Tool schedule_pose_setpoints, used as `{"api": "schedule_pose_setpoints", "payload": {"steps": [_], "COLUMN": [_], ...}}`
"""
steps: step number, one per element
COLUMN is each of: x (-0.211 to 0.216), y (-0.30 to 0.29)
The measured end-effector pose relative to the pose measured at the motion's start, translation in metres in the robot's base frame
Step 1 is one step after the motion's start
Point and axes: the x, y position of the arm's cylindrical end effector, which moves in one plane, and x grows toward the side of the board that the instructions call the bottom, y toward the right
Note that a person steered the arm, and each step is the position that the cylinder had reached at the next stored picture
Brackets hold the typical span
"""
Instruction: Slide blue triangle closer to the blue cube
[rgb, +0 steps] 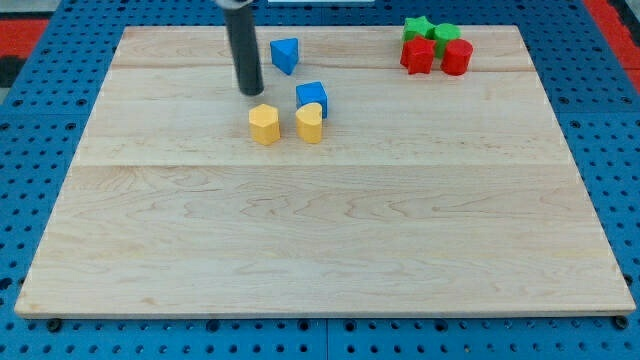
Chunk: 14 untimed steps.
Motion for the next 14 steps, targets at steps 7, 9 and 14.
{"api": "schedule_pose_setpoints", "payload": {"steps": [7,9,14], "x": [-0.022,0.011,0.009], "y": [-0.016,-0.041,-0.002]}}
